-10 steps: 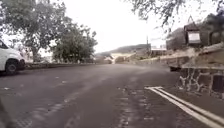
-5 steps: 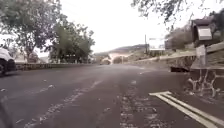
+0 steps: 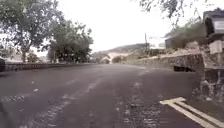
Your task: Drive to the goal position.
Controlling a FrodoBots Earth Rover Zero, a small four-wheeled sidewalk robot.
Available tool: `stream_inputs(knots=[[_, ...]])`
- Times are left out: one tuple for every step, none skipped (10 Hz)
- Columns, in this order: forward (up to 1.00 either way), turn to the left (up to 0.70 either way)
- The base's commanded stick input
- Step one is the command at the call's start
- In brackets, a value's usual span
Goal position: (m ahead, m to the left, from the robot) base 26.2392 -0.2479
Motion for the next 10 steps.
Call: stream_inputs(knots=[[1.00,0.00],[1.00,0.00],[1.00,0.00],[1.00,0.00],[1.00,0.00],[1.00,0.00],[1.00,0.00],[1.00,0.00],[1.00,0.00],[1.00,0.00]])
